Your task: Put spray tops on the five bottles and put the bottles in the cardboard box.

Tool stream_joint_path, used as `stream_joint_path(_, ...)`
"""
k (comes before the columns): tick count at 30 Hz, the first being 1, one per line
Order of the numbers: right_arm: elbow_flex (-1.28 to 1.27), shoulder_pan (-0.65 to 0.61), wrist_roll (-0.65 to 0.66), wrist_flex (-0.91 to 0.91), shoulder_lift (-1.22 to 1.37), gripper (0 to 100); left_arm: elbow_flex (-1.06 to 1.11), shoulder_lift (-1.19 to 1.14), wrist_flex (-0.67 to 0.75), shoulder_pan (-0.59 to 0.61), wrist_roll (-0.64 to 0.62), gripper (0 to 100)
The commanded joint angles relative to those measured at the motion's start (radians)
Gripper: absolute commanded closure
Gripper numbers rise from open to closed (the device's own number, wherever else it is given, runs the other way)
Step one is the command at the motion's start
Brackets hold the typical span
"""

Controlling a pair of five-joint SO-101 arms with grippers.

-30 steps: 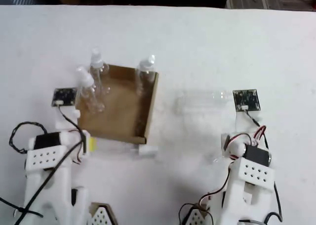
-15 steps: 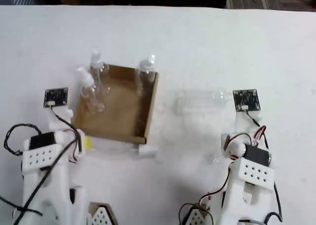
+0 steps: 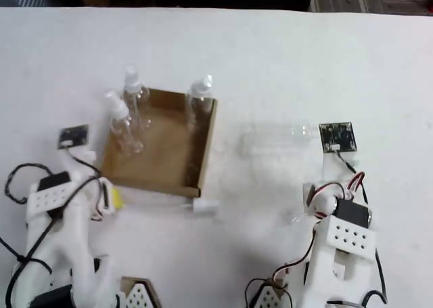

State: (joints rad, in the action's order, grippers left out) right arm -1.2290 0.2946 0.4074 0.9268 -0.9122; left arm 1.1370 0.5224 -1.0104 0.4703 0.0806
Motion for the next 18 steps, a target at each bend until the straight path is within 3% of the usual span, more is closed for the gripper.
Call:
stream_joint_path(1, -0.020, 0.012, 0.011, -0.004, 0.012, 97.8, -0.081, -0.013, 0.020, 0.139, -0.008, 77)
stream_joint_path(11, -0.020, 0.012, 0.012, -0.004, 0.012, 97.8, -0.241, -0.015, 0.006, 0.433, -0.012, 77)
stream_joint_path(18, -0.020, 0.010, 0.017, -0.004, 0.012, 97.8, -0.367, -0.013, -0.212, 0.489, -0.086, 77)
